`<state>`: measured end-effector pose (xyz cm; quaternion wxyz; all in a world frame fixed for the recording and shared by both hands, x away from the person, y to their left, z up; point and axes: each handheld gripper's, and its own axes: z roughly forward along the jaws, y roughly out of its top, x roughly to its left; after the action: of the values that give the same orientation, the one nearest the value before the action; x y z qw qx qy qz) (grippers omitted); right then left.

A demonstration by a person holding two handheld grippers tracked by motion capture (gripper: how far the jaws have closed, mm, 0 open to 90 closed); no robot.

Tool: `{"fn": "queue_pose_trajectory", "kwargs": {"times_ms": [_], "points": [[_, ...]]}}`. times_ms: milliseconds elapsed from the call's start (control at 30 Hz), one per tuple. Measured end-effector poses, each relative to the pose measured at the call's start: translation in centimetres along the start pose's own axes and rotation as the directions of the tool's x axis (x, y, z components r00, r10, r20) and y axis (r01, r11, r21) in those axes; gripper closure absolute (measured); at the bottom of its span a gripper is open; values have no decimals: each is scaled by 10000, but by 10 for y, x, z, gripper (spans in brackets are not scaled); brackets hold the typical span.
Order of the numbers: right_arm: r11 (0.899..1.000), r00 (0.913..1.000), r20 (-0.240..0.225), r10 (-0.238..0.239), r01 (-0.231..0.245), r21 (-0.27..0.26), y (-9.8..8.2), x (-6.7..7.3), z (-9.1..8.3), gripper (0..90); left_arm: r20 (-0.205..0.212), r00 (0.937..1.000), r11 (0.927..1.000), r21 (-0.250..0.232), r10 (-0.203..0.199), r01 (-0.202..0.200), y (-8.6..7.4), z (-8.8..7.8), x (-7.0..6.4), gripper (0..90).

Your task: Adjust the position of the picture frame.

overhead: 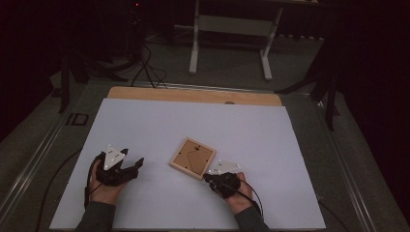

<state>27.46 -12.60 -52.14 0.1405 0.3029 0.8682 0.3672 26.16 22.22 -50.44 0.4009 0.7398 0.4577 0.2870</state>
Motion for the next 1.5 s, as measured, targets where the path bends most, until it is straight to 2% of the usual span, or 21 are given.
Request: {"fn": "queue_pose_trajectory", "kwargs": {"times_ms": [433, 700, 1000, 1167, 1267, 1300, 1367, 1400, 1433, 1467, 1500], "points": [[9994, 9990, -307, -318, 315, -107, 8, 11, 10, 897, -3, 10000, 10000, 19, 8, -8, 0, 1, -1, 336], [9967, 9955, -509, -797, 790, -167, 16, 20, 21, 895, 26, 10000, 10000, 36, 53, -54, 0, 2, -2, 336], [9943, 9923, -675, -1042, 1026, -273, 29, 23, 35, 896, 248, 9994, 9997, 74, 222, -223, 3, 7, -10, 348], [9921, 9903, -655, -1229, 1209, -331, 34, 22, 37, 896, 541, 9981, 9995, 101, 285, -291, 5, 13, -17, 372], [9949, 9962, -304, -815, 795, -620, 38, 5, 28, 896, 770, 9967, 9996, 50, 272, -277, 7, 16, -23, 409], [9949, 9962, -304, -815, 795, -620, 38, 5, 28, 896, 770, 9967, 9996, 50, 272, -277, 7, 16, -23, 425], [9961, 9993, -104, -352, 342, -816, 38, -11, 23, 896, 953, 9954, 9999, -11, 132, -132, 8, 18, -25, 440], [9953, 9998, 79, 202, -194, -950, 36, -25, 19, 896, 1134, 9935, 10000, 1, -57, 57, 9, 21, -26, 470], [9953, 9998, 79, 202, -194, -950, 36, -25, 19, 896, 1134, 9935, 10000, 1, -57, 57, 9, 21, -26, 490], [9946, 9989, 214, 408, -386, -960, 35, -32, 18, 896, 1222, 9924, 9998, 13, -174, 173, 10, 23, -27, 490], [9929, 9962, 500, 709, -656, -996, 34, -42, 17, 896, 1360, 9902, 9995, 63, -315, 309, 10, 24, -27, 538]]}}
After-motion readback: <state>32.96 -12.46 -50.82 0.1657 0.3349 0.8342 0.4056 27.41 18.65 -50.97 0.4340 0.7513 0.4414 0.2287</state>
